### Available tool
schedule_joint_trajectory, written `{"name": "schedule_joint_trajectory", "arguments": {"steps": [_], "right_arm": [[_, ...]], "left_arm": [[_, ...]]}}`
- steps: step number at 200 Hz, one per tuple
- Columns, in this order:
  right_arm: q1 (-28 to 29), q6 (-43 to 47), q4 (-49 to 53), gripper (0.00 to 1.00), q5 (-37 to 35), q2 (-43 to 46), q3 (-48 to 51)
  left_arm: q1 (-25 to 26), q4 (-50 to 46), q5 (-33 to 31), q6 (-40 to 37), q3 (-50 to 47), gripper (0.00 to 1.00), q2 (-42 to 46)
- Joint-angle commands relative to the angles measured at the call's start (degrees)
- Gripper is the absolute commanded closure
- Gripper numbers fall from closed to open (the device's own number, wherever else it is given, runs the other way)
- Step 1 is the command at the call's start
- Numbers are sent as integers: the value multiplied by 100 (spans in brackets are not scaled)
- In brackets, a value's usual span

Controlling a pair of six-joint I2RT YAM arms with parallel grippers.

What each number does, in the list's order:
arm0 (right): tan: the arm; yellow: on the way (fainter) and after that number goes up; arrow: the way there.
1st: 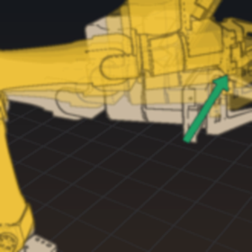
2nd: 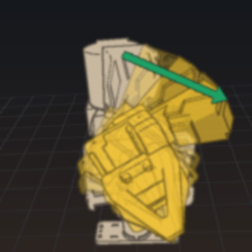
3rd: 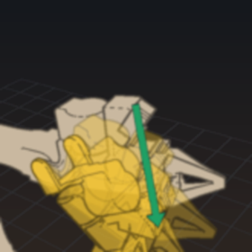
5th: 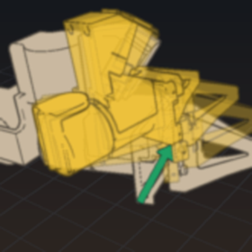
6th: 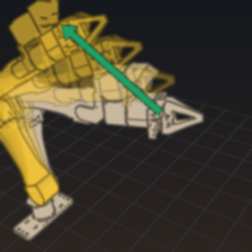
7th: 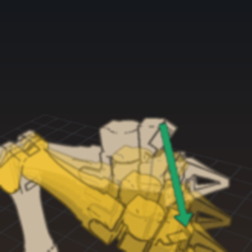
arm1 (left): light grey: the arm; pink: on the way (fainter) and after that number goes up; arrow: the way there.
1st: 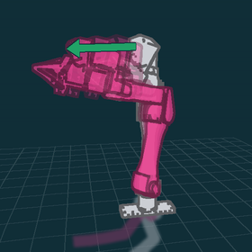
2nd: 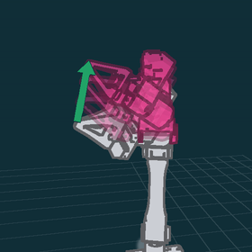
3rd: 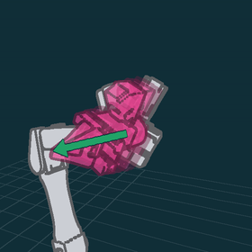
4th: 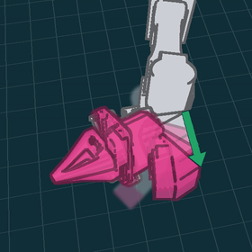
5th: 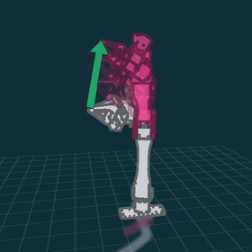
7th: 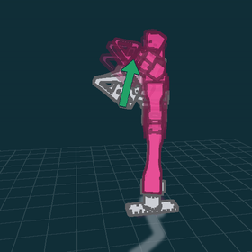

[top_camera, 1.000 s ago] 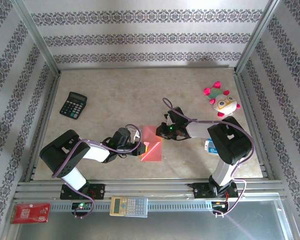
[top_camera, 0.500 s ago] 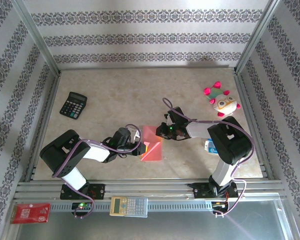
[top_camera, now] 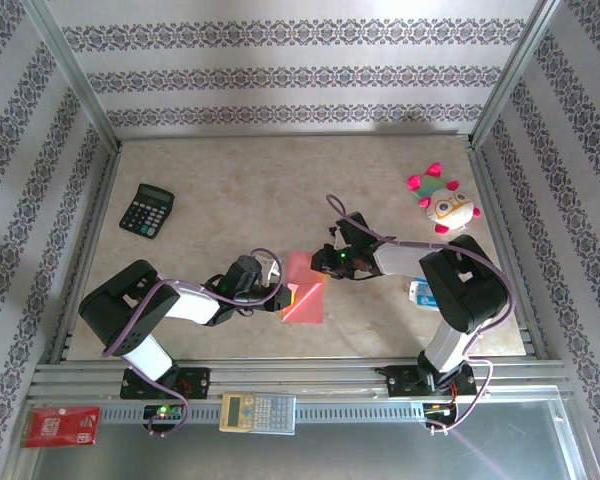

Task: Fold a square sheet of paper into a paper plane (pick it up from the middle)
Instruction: Fold the triangle a second time at the center of the table.

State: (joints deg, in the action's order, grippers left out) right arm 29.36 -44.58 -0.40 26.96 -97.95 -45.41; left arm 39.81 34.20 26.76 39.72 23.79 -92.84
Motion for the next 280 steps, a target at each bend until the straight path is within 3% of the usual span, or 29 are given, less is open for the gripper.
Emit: {"name": "schedule_joint_trajectory", "arguments": {"steps": [1,37,63,112,173,280], "right_arm": [[-71,185,310,72,60,370,-213],[-63,112,406,68,137,864,38],[138,-277,48,73,176,1463,782],[1283,-1150,-1102,86,-371,2197,1858],[2387,-1828,-2563,95,-1091,1601,2191],[2780,-2584,-3828,100,-1122,521,2089]], "left_arm": [[44,-703,-426,-90,-173,100,-99],[44,-764,-470,-112,-125,100,-152],[44,-805,-445,-63,-72,100,-204],[43,-988,-361,35,66,100,-344],[44,-1212,-304,77,219,100,-458],[44,-1196,-214,133,213,100,-570]]}}
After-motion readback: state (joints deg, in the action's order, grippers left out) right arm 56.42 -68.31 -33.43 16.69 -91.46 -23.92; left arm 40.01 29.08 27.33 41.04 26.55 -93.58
